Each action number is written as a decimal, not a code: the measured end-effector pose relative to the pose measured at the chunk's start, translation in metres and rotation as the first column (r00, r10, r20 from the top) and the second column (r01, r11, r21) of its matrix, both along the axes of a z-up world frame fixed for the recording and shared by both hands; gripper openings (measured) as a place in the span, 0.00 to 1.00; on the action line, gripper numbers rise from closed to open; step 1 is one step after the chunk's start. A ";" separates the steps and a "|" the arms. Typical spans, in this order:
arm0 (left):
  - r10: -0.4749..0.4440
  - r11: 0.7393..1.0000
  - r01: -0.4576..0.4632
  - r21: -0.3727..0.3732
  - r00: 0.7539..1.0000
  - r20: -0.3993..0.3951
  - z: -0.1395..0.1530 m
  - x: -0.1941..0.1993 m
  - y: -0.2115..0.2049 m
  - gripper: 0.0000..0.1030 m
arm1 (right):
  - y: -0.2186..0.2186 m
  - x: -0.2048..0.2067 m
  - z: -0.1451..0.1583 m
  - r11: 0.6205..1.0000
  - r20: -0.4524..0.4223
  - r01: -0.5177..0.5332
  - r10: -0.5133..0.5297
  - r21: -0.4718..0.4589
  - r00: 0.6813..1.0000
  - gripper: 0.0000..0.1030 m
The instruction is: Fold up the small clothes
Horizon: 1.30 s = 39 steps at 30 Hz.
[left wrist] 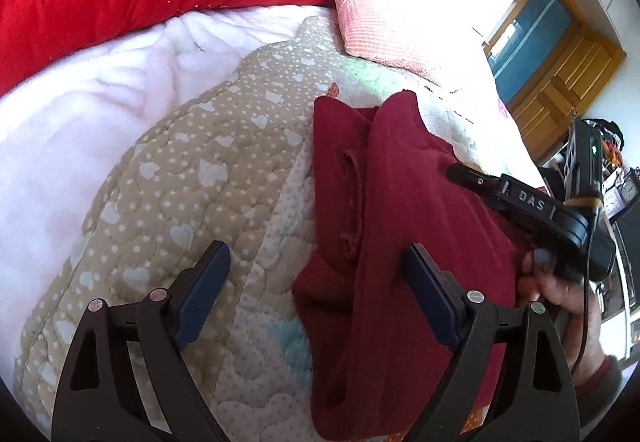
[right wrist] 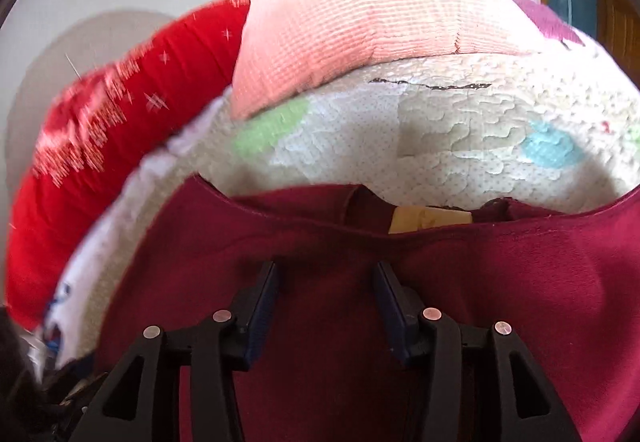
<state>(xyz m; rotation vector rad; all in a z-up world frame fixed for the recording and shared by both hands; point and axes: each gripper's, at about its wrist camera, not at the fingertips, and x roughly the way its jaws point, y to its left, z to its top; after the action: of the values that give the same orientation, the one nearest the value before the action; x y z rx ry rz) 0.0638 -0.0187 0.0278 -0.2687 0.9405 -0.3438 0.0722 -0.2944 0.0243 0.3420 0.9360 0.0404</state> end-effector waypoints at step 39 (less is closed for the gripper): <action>0.000 0.992 -0.007 -0.129 0.999 -0.054 -0.002 -0.012 0.008 0.86 | 0.137 0.065 0.025 0.971 -0.323 -0.238 0.226 0.002 0.919 0.68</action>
<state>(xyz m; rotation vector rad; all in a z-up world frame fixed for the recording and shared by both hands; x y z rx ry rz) 0.0520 -0.0108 0.0262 -0.3992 0.9727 -0.3966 0.1373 -0.1578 0.0495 0.2030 1.2980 0.1899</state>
